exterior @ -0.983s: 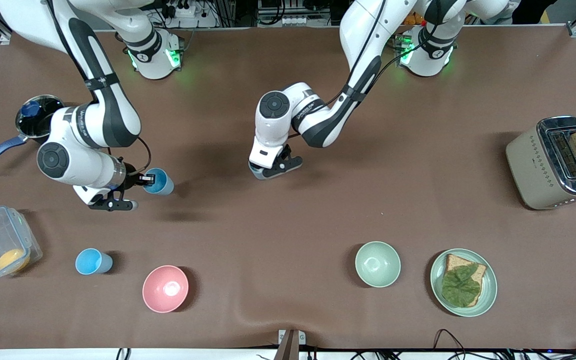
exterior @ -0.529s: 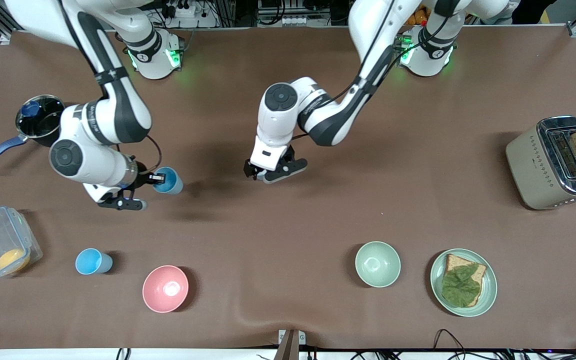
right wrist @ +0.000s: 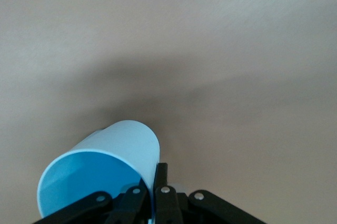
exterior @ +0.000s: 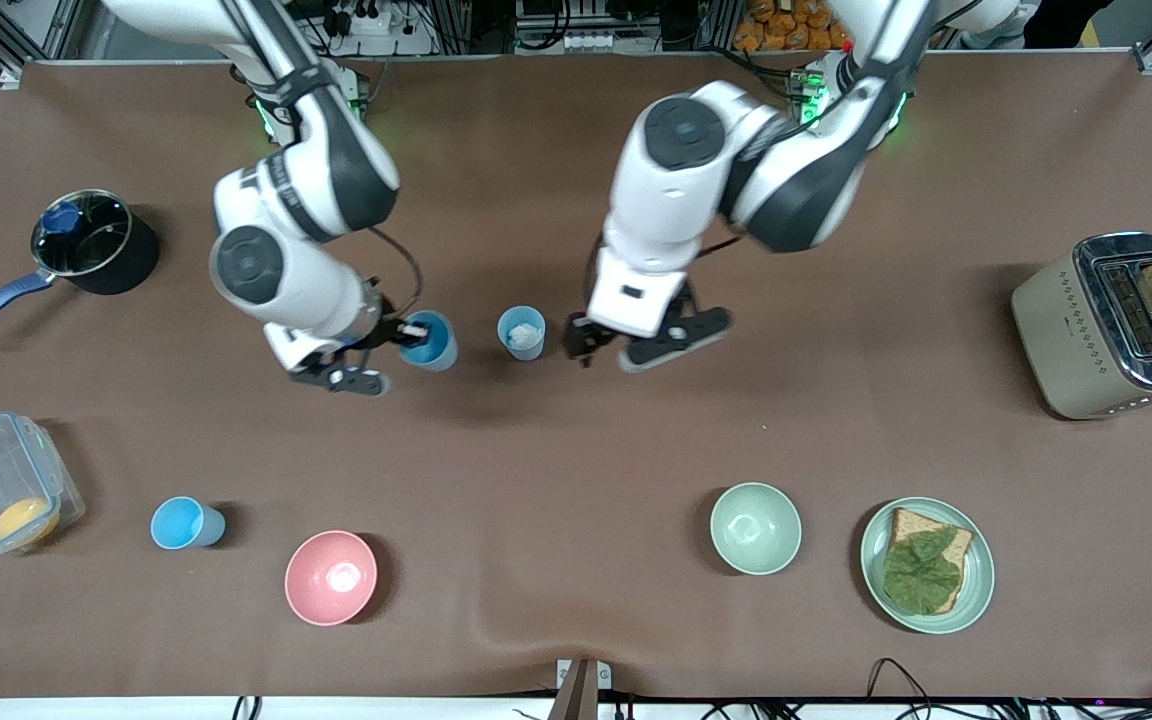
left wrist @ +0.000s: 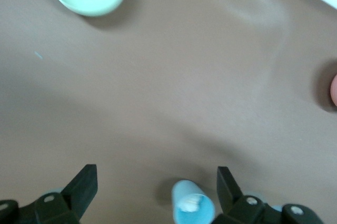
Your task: Stack blue cups with both arms
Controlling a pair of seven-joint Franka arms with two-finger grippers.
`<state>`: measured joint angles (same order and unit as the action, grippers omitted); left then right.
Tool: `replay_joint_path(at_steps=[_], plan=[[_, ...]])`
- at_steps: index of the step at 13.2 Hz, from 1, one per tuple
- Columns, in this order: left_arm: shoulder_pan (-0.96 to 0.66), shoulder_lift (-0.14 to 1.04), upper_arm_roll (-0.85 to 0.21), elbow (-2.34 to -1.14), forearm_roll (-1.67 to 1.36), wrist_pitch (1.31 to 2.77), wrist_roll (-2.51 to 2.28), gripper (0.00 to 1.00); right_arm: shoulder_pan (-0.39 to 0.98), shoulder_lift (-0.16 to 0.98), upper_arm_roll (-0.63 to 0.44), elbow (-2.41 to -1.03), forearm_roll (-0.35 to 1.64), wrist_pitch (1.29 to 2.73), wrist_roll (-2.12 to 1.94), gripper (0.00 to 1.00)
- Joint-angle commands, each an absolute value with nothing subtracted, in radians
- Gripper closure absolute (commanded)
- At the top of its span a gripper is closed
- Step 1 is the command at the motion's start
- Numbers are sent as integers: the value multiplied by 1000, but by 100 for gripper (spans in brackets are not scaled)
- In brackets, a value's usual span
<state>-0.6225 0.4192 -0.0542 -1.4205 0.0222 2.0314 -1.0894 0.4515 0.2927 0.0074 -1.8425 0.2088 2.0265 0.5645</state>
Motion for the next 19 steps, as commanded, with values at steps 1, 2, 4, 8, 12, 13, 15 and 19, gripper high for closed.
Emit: replay_joint_path(at_steps=[1, 2, 4, 8, 12, 13, 15, 19], plan=[[-539, 310, -67, -1463, 29, 1926, -967, 0, 515, 313, -3, -1829, 222, 2037, 644, 100], [-510, 287, -69, -1465, 28, 1890, -927, 0, 535, 327, -5, -1829, 222, 2054, 667, 100], [-438, 246, -69, -1468, 28, 1820, -847, 0, 564, 354, -3, -1829, 222, 2107, 712, 100], [-290, 143, -66, -1520, 43, 1726, -783, 0, 624, 388, -5, -1829, 219, 2121, 773, 100], [-174, 109, -64, -1520, 44, 1717, -756, 0, 644, 397, -6, -1830, 215, 2132, 782, 100], [-149, 103, -64, -1520, 44, 1710, -762, 0, 644, 400, -6, -1830, 215, 2134, 782, 100], [-89, 97, -66, -1516, 44, 1700, -744, 0, 649, 402, -6, -1830, 210, 2129, 781, 35], [4, 98, -67, -1509, 44, 1698, -533, 0, 568, 335, -29, -1829, 183, 2048, 708, 0]])
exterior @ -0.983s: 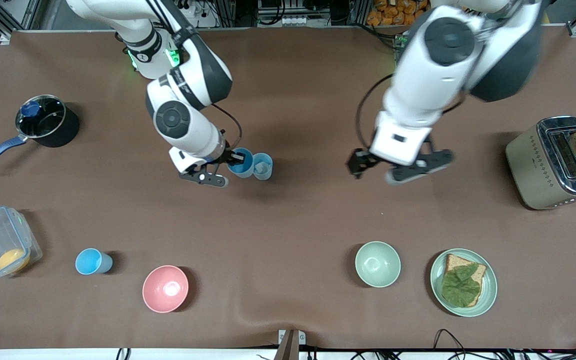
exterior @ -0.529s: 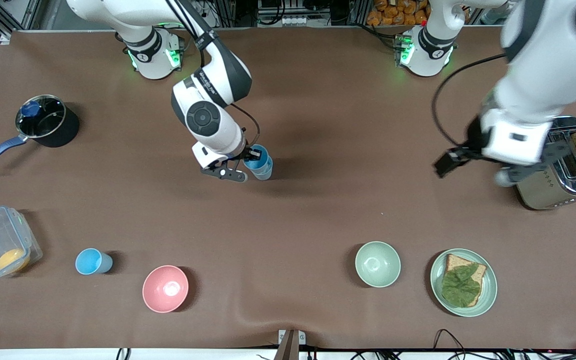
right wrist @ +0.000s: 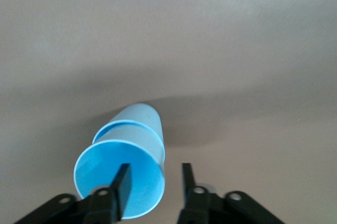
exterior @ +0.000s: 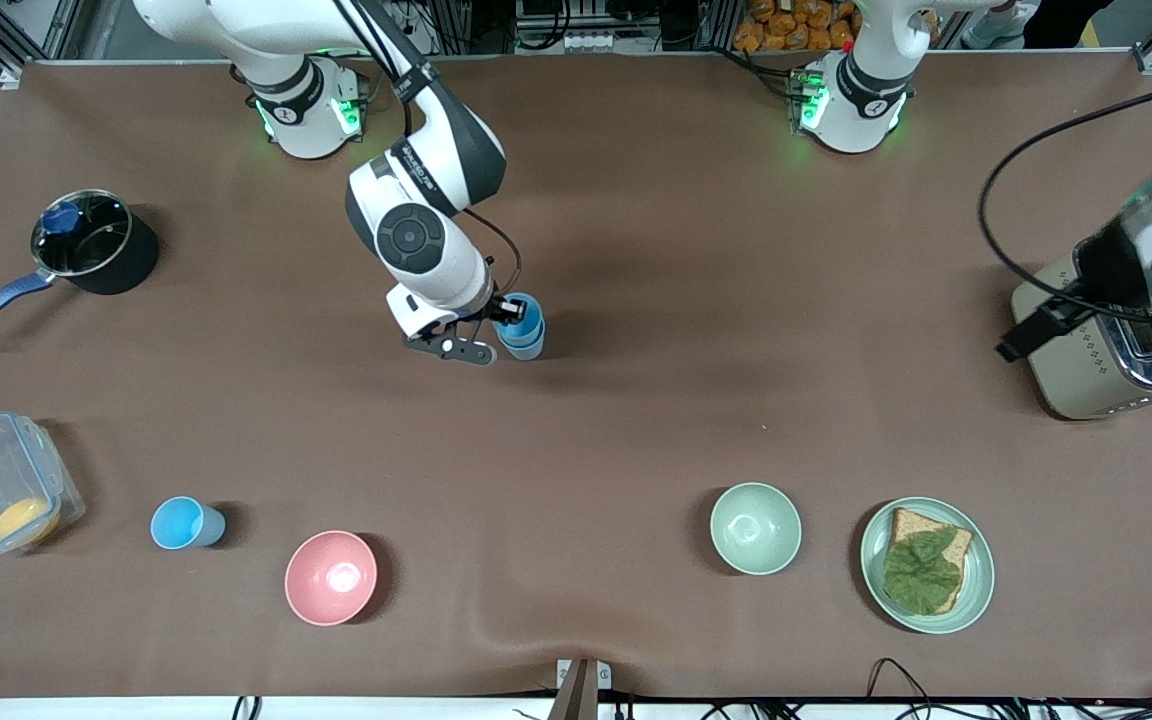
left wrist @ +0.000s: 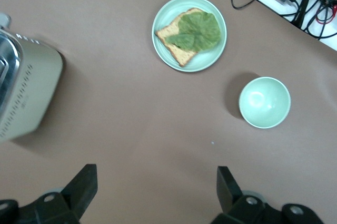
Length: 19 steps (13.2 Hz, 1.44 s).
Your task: Stack blue cups with both arms
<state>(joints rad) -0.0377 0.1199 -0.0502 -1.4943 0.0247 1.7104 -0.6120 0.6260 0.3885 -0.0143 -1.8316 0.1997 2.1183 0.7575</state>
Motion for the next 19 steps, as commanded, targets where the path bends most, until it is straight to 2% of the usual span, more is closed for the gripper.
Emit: replay_joint_path(at_steps=[1, 3, 6, 10, 12, 15, 19], plan=[[9, 100, -64, -1508, 46, 1700, -472, 0, 508, 307, -29, -1830, 164, 1983, 596, 0], [11, 94, -57, -1497, 46, 1695, -381, 0, 398, 244, -31, -1864, 121, 1910, 384, 0], [-23, 84, 1, -1494, 45, 1661, -232, 0, 229, 128, -31, -1972, 45, 1907, 137, 0], [-15, 81, 0, -1477, 45, 1640, -171, 0, 23, 2, -31, -2019, 43, 1901, -92, 0], [-32, 72, 26, -1480, 43, 1640, -141, 0, -17, -35, -32, -1976, 34, 1850, -112, 0], [-31, 58, 26, -1491, 43, 1625, -141, 0, -86, -37, -31, -1832, -6, 1752, -239, 0], [-28, 58, 23, -1483, 31, 1609, -143, 0, -83, -32, -20, -1622, -6, 1562, -189, 0]])
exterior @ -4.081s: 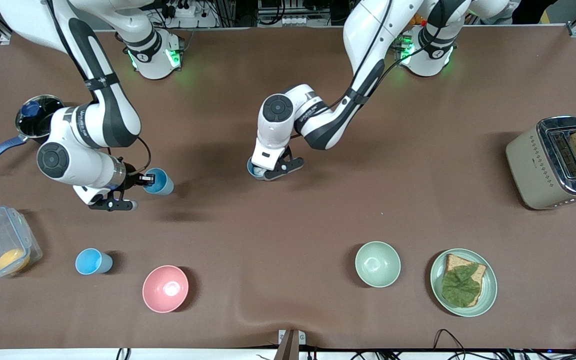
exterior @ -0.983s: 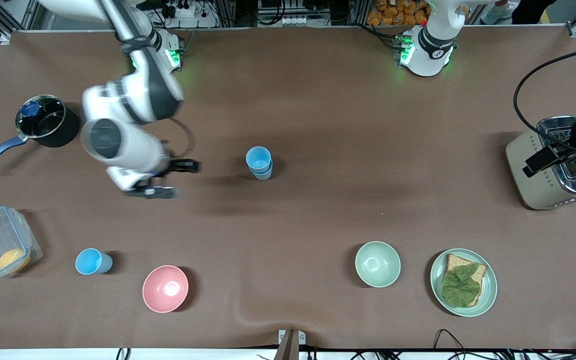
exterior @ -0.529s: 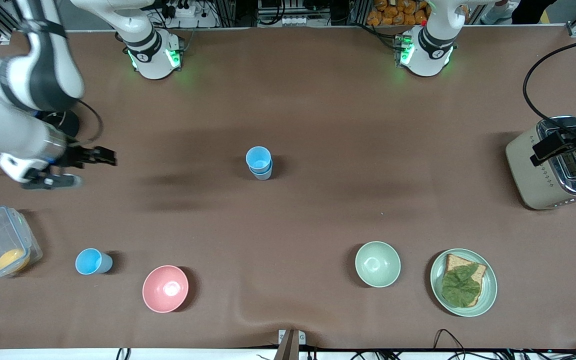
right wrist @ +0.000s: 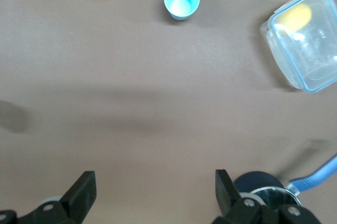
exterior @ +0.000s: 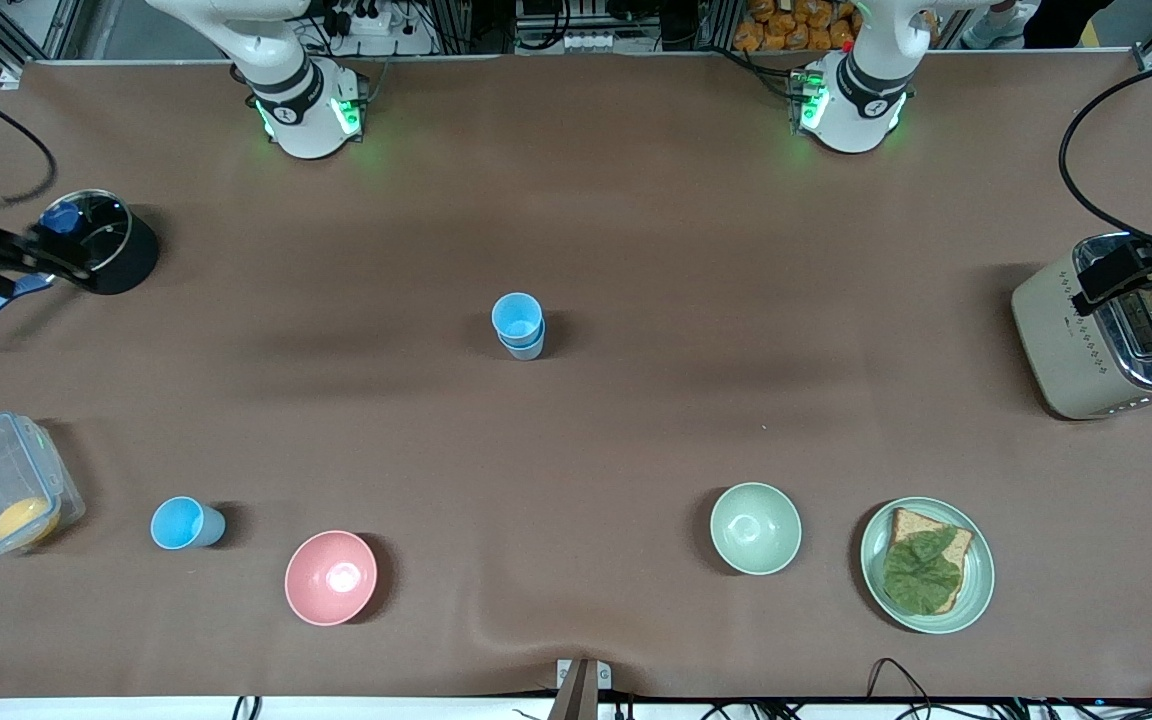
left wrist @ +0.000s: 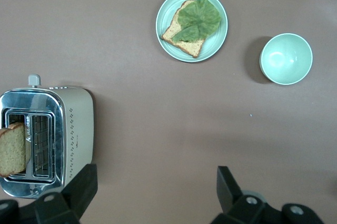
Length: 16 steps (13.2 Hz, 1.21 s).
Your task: Stack blue cups with both arms
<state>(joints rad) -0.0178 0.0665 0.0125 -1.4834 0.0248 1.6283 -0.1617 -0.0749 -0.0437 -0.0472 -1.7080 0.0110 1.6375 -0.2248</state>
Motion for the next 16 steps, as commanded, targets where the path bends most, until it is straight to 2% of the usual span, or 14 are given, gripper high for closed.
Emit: replay_joint_path(at_steps=[1, 5, 16], plan=[[-31, 58, 20, -1485, 31, 1609, -152, 0, -83, -34, -15, -1593, 0, 1530, -151, 0], [-31, 57, 12, -1485, 32, 1606, -158, 0, -74, -35, -11, -1552, 11, 1476, -132, 0], [-21, 52, 12, -1485, 31, 1569, -163, 0, -74, -37, -12, -1549, 14, 1474, -106, 0]])
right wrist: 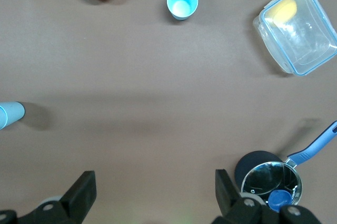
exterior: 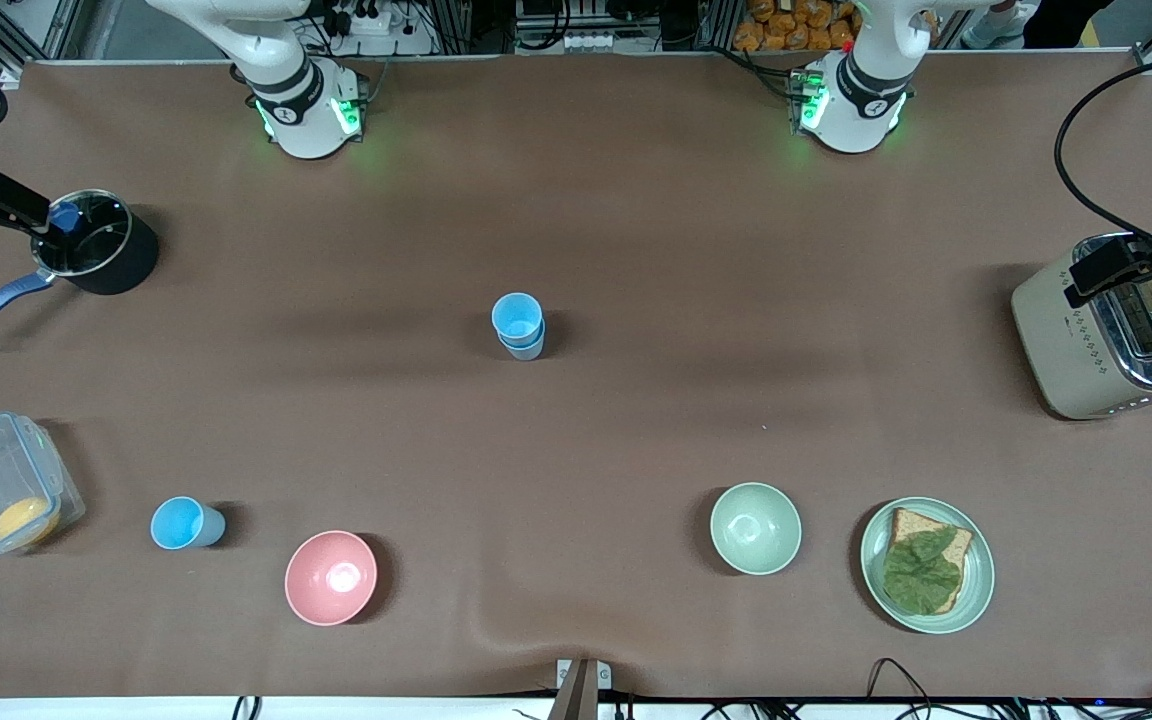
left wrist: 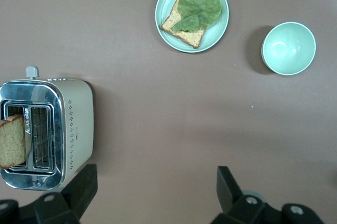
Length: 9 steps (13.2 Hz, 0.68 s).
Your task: Stack blue cups with both arms
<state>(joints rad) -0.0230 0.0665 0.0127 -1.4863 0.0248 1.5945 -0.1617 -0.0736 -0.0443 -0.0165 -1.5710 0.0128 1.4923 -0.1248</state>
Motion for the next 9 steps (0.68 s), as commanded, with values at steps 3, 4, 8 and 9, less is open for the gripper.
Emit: replay_joint_path(at_steps=[3, 4, 8, 9], plan=[[-21, 54, 14, -1483, 31, 1569, -161, 0, -74, -37, -14, -1551, 12, 1465, -109, 0], [-23, 54, 12, -1482, 44, 1569, -158, 0, -74, -37, -14, -1551, 12, 1460, -109, 0], [-29, 55, 11, -1483, 43, 1569, -166, 0, -74, -37, -14, -1551, 12, 1457, -112, 0], [-29, 55, 11, -1483, 44, 1569, -163, 0, -74, -37, -14, -1551, 12, 1456, -113, 0]])
